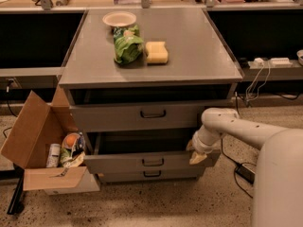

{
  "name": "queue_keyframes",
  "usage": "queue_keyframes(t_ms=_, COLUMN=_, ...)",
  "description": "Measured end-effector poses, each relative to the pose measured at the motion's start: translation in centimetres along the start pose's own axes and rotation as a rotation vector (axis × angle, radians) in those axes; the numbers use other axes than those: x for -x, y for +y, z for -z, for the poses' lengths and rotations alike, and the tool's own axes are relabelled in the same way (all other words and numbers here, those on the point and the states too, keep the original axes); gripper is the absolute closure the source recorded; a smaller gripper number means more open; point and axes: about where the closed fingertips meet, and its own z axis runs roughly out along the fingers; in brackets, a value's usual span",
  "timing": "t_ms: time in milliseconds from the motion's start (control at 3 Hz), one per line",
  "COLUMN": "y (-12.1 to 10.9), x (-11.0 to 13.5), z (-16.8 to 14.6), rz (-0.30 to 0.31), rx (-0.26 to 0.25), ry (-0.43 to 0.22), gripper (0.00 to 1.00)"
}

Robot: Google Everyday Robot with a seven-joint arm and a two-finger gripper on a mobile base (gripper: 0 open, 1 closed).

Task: Open middle drawer

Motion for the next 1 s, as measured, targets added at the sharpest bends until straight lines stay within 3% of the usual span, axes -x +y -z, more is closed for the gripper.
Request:
queue_keyframes(t_ms=333, y=0.0, x=0.0, z=0.0, rz=0.0, rx=0.0, ry=0.0, gripper=0.0)
queue_keyframes(t_ms=667, y=0.0, x=0.0, z=0.0, rz=0.0, rx=0.0, ry=0.0, gripper=0.0)
queue_keyframes(t_ms=1000, y=0.3, x=0.7, z=-2.1, rz=0.035, rx=0.05, ry=-0.002, gripper=0.0)
